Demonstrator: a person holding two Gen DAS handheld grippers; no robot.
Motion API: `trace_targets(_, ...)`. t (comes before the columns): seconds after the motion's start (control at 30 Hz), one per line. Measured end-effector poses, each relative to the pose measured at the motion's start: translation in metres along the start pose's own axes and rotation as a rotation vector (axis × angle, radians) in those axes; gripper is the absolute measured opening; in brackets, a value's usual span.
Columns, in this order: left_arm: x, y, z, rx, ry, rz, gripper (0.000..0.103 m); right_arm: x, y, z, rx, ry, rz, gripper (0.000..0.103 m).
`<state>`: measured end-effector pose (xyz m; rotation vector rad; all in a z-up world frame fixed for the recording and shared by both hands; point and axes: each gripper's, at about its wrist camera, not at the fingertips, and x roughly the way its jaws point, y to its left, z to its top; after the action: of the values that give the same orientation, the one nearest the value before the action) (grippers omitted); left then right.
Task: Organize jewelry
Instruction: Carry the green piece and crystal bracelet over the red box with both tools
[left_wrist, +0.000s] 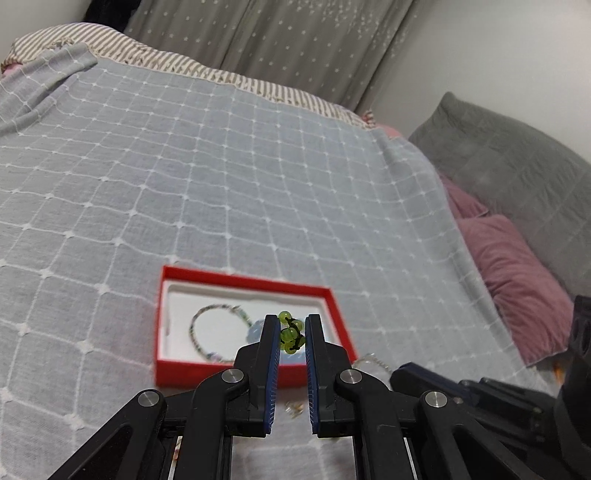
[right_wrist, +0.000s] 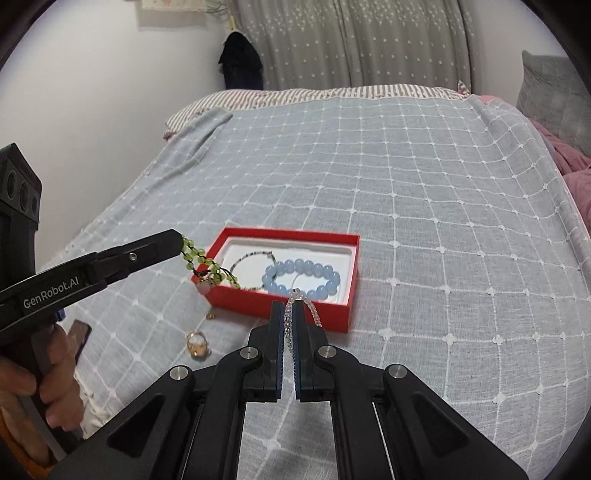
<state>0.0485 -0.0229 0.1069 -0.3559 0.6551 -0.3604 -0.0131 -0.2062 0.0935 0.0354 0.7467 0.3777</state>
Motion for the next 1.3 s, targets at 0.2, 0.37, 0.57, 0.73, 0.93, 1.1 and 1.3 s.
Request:
trace_targets(0.2,0.024,-0.003,0.01,-0.041,0.007,-0.092,0.008,0.001,-0.008,0.01,0.04,-0.038,-0.003,0.004)
trace_targets(0.37,0.052,0.013,0.007,-0.079,0.046,-0.028,0.008,0.009,-0.013,0.016,0.056,-0.043,-0.023,0.004)
trace_targets(0.57,0.068,0.03,0.002,-0.073,0.086,0.099,0.008,0.021,-0.015,0.026,0.056,-0.051,-0.047,0.004)
trace_targets(0.73,0.077,0.044,-0.005,-0.072,0.123,0.167,0.008,0.037,-0.004,0.038,0.06,-0.043,0.002,0.004)
trace_targets(0.93,0.083,0.054,-0.008,-0.066,0.15,0.211,0.008,0.064,0.008,0.044,0.071,-0.012,0.084,0.004)
trace_targets(1.1,0.086,0.053,-0.01,-0.019,0.159,0.25,0.008,0.091,-0.01,0.037,0.101,0.038,0.024,0.004)
trace_targets(1.3,0.088,0.049,-0.011,0.015,0.157,0.282,0.009,0.102,-0.025,0.034,0.082,0.046,-0.053,0.004)
